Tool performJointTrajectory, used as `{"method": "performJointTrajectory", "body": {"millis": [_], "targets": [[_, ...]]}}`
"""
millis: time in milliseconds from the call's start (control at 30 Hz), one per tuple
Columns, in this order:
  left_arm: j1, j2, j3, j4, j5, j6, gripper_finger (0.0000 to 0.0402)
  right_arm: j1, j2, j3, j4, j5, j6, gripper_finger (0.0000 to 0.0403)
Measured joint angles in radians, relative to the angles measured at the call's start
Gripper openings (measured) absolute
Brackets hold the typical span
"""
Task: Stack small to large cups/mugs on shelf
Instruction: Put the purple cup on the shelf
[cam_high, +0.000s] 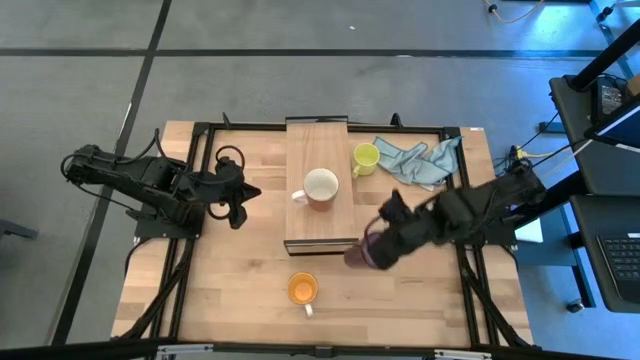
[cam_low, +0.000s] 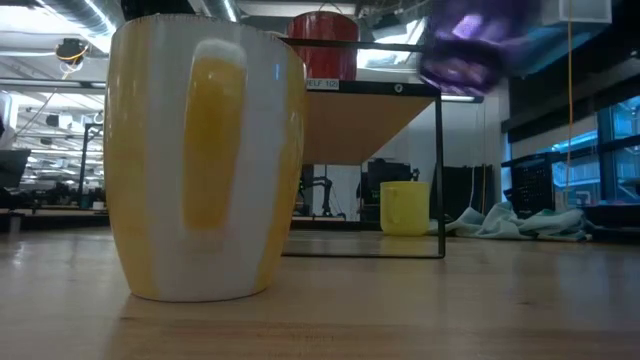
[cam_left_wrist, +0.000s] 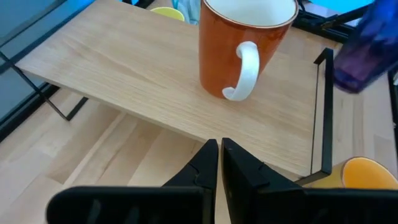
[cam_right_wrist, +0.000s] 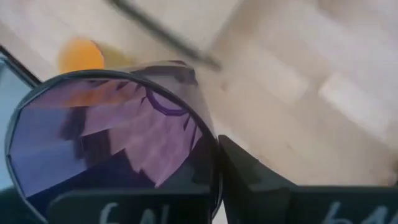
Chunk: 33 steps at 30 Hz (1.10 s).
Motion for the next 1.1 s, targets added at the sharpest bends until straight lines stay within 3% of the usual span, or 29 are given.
{"method": "performJointTrajectory", "body": {"millis": [167, 400, 633, 733, 867, 1100], "targets": [[0.000, 0.000, 0.000, 0.000, -0.001, -0.017, 0.0014, -0.061, 0.000, 0.120, -0.009, 0.017, -0.122, 0.0010], [-0.018, 0.000, 0.000, 0.000, -0.006, -0.055, 0.0014, -0.089, 0.000, 0.212, -0.007, 0.029, -0.165, 0.0010], [-0.020, 0.000, 0.000, 0.000, -0.054, -0.053, 0.0014, -0.173, 0.017, 0.218, 0.099, 0.052, -0.244, 0.0009], [-0.020, 0.000, 0.000, 0.000, -0.054, -0.053, 0.0014, -0.223, 0.045, 0.218, 0.151, 0.007, -0.292, 0.0009], [-0.020, 0.000, 0.000, 0.000, -0.046, -0.077, 0.0014, -0.255, 0.076, 0.217, 0.084, -0.053, -0.310, 0.0009], [-0.020, 0.000, 0.000, 0.000, -0.045, -0.103, 0.0014, -0.266, 0.090, 0.217, 0.076, -0.027, -0.309, 0.0011]]}}
